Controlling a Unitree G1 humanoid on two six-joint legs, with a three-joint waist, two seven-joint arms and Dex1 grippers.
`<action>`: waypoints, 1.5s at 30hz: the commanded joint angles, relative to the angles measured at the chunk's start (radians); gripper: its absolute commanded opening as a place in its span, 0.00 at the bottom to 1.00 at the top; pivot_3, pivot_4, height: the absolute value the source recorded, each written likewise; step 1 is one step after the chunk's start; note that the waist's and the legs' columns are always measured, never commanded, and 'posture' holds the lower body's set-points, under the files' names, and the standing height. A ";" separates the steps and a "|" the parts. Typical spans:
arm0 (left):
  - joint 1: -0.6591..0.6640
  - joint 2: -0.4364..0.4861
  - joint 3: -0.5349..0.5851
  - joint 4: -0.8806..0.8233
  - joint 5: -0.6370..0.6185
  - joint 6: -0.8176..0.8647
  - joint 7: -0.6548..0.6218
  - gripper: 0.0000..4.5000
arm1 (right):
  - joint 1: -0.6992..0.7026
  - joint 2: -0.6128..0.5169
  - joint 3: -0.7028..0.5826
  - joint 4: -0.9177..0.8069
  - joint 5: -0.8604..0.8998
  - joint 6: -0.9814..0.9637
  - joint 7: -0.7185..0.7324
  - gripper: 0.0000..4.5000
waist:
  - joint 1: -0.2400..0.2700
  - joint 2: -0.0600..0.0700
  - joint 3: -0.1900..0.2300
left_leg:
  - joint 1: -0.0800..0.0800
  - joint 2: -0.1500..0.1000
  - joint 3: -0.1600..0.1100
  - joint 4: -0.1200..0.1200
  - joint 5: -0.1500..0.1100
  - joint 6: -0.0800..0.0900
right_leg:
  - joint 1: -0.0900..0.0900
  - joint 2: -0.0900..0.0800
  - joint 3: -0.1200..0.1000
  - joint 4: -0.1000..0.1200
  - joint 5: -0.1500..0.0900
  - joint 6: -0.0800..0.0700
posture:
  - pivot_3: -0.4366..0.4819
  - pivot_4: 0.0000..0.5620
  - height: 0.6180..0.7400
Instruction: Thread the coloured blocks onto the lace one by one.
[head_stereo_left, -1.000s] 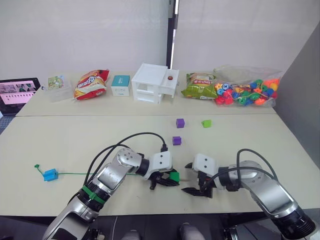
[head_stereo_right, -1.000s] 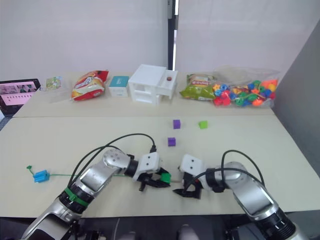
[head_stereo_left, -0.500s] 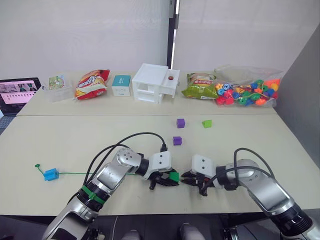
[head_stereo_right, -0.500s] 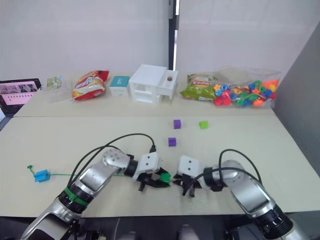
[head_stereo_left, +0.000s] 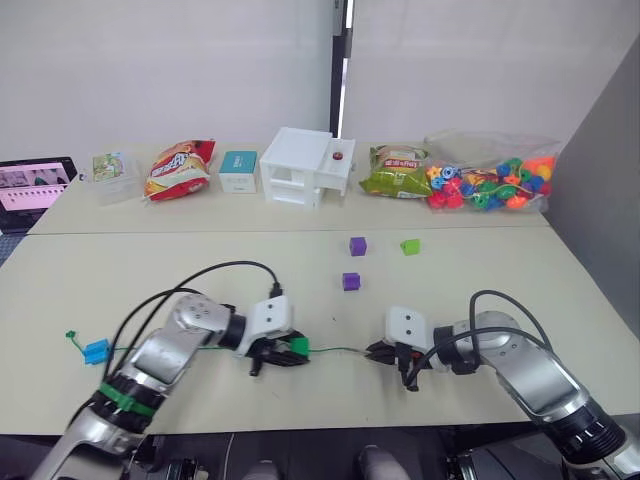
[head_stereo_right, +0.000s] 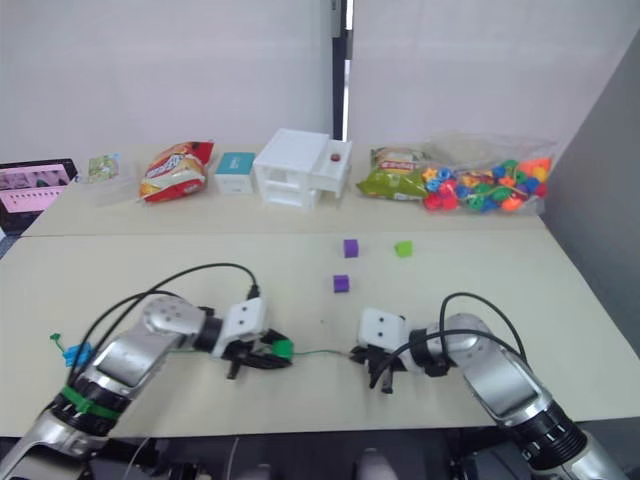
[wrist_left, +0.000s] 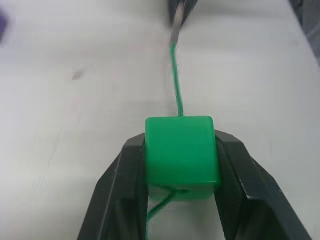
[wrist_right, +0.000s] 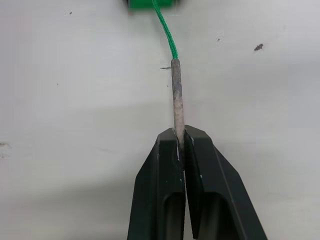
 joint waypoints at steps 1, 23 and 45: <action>0.090 0.169 0.132 0.080 0.006 -0.097 -0.054 0.27 | -0.013 -0.022 -0.028 -0.040 0.008 -0.003 0.015 0.00 | -0.005 0.000 0.000 | 0.000 0.000 0.000 0.000 0.000 0.000 | 0.000 0.000 0.000 0.000 0.000 0.000 | 0.48 0.27 1.00; 0.212 0.436 0.396 0.459 -0.064 -0.336 -0.158 0.79 | -0.037 -0.021 -0.009 -0.019 0.005 -0.017 0.057 0.00 | -0.017 0.001 0.001 | 0.000 0.001 0.001 -0.003 0.000 0.001 | -0.002 0.000 -0.001 0.002 -0.001 -0.002 | 0.48 0.27 1.00; -0.064 -0.100 -0.046 -0.129 -0.094 0.107 0.122 1.00 | -0.136 0.064 0.081 -0.038 -0.052 0.095 0.005 0.00 | 0.000 0.000 0.002 | -0.001 0.000 0.000 0.000 0.000 0.000 | -0.001 0.001 -0.001 0.002 -0.001 -0.002 | 0.48 0.27 1.00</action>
